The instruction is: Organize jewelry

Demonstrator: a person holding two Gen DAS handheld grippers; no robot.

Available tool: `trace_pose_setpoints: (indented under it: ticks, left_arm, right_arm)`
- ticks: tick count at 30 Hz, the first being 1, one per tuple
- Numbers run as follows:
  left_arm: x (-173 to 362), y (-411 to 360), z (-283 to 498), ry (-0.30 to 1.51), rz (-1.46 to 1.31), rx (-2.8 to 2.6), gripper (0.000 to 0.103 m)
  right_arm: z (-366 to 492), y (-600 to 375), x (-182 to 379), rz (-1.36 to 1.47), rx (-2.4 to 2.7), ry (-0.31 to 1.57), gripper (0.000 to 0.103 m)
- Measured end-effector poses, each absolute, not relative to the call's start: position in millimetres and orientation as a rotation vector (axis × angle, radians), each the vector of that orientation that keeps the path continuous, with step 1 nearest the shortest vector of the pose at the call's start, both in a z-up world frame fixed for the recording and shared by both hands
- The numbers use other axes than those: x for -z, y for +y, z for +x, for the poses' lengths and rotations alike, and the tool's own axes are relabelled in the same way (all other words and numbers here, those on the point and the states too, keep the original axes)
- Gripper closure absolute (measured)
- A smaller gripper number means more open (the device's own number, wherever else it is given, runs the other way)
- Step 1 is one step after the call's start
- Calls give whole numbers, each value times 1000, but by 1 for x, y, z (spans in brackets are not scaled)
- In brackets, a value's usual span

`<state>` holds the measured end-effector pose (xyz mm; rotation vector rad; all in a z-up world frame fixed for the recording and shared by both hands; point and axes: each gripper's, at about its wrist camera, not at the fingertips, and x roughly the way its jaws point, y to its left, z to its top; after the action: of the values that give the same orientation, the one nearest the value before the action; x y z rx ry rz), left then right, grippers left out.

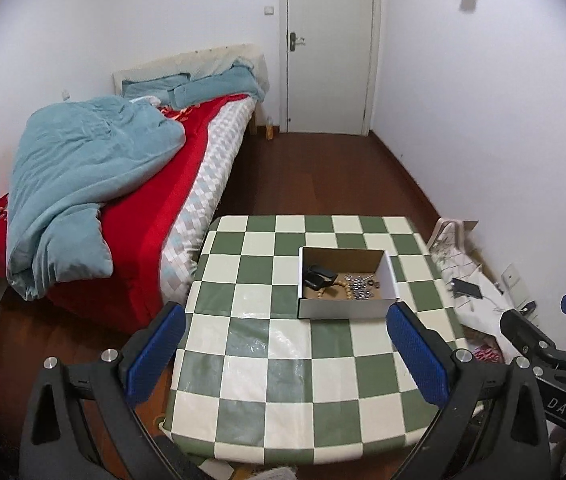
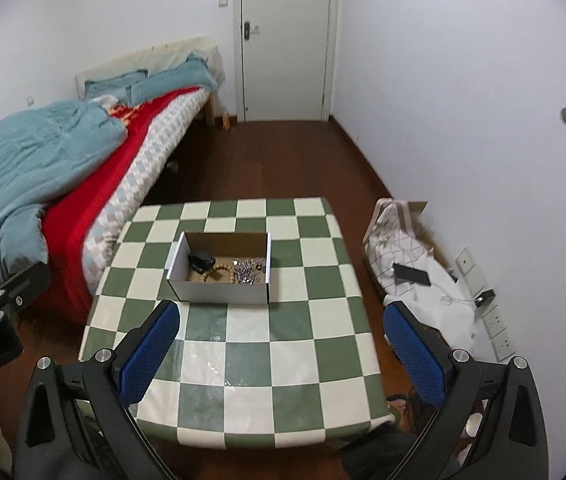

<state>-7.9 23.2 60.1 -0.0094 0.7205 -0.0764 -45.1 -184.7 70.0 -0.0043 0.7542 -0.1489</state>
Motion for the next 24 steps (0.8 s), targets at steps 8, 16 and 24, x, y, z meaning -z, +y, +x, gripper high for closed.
trace_pose_setpoints:
  ticks: [8,16,24]
  left_arm:
    - [-85,26,-50,692,-18,98,0]
    - [-94,29,-70,682,-19,95,0]
    - [-94,31,-64,696,-11,67,0]
  right_arm:
    - [-97,-179,-107,-19,166,684,0]
    - [-117,-171,-122,-16,138,673,0]
    - [-109,-169,-122,-14,145,692,0]
